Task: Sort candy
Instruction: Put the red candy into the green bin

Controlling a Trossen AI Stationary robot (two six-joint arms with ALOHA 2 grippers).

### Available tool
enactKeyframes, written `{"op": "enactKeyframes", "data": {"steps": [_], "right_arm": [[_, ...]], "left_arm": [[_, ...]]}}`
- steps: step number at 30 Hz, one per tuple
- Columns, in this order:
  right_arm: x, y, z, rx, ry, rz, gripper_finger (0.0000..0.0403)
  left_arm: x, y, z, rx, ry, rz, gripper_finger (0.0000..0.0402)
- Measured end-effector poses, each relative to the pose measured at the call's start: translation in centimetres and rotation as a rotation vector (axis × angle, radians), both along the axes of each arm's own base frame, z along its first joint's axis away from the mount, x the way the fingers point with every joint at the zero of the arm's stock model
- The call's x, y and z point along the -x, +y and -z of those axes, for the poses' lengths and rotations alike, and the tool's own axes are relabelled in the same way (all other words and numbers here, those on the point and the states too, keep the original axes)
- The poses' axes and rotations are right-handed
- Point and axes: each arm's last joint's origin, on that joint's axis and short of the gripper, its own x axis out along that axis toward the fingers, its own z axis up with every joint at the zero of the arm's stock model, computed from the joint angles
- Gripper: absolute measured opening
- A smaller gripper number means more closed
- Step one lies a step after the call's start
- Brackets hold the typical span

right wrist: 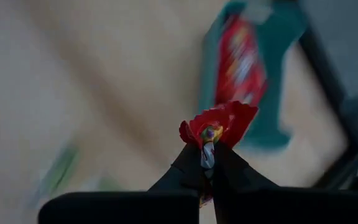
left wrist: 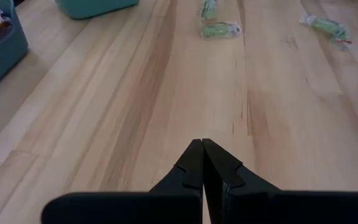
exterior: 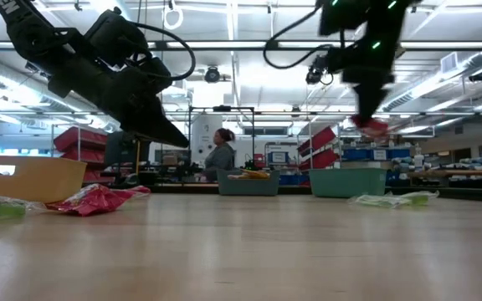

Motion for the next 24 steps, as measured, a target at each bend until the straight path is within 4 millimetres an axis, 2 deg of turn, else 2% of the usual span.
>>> {"op": "enactKeyframes", "data": {"steps": [5,9,12,17,24], "right_arm": [[-0.6,-6.9,1.6,0.03,-0.036,0.027,0.0009],[-0.2,-10.0,4.4,-0.036,0.059,0.08,0.0009],[-0.3,-10.9,6.1,-0.072,0.112,0.1,0.0009],[-0.8,-11.0,7.8,-0.114,0.157,0.092,0.0017],[-1.0,-10.3,8.1,-0.144,0.186,0.073,0.0082]], "left_arm": [[0.0,0.0,0.0,0.007,0.004,-0.003,0.0001],[0.2,0.0,0.3,0.023,0.036,-0.01,0.0001],[0.3,0.0,0.4,0.028,0.052,-0.011,0.0001],[0.3,-0.3,0.5,0.03,0.065,0.0,0.0001],[-0.5,-0.3,-0.8,0.052,0.158,-0.02,0.0001]]}}
